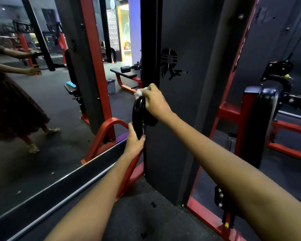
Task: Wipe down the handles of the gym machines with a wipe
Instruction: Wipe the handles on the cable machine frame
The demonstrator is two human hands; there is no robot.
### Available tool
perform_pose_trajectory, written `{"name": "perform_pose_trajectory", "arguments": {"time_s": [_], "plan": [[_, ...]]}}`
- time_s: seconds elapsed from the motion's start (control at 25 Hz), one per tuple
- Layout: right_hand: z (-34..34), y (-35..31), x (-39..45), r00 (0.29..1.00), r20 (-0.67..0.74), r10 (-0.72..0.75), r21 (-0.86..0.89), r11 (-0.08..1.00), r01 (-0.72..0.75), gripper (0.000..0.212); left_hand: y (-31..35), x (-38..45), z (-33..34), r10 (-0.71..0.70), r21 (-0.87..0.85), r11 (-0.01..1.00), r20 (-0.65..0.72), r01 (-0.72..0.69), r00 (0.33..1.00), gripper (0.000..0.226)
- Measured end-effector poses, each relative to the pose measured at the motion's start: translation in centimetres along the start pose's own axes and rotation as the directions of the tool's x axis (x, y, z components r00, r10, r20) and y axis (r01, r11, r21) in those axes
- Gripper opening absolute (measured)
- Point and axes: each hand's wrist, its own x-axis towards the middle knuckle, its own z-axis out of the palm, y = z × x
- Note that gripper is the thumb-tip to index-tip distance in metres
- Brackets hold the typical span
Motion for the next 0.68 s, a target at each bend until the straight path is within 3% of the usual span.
{"name": "perform_pose_trajectory", "arguments": {"time_s": [0.12, 0.28, 0.36, 0.48, 0.56, 0.68], "plan": [[0.3, 2.2, 1.7, 0.983, -0.003, 0.183, 0.083, 0.980, -0.182, 0.028, -0.2, 0.0, 0.5, -0.031, 0.021, 0.999, -0.040, 0.032, 0.999, 0.057], [0.7, 2.8, -0.2, 0.993, -0.059, 0.102, 0.189, 0.978, -0.089, 0.040, 0.1, 0.0, 0.8, -0.077, 0.096, 0.992, -0.106, 0.087, 0.991, 0.061], [0.2, 4.3, -0.7, 0.996, -0.056, 0.071, 0.272, 0.961, -0.053, 0.036, 0.6, -0.2, 0.7, -0.068, 0.182, 0.979, -0.138, 0.093, 0.988, 0.067], [-0.9, 7.2, -1.3, 0.999, -0.020, 0.046, 0.294, 0.955, -0.038, 0.034, 1.9, -0.9, 1.0, 0.118, 0.392, 0.920, -0.311, 0.015, 0.943, 0.089], [-1.2, 9.0, -2.0, 0.999, -0.007, 0.036, 0.313, 0.949, -0.032, 0.034, 3.9, -0.8, 1.6, 0.346, 0.559, 0.827, -0.423, -0.059, 0.837, 0.089], [-1.2, 11.6, -2.9, 0.998, 0.052, 0.038, 0.319, 0.946, -0.052, 0.034, 7.7, 0.6, 2.9, 0.606, 0.770, 0.624, -0.370, -0.132, 0.704, 0.077]]}}
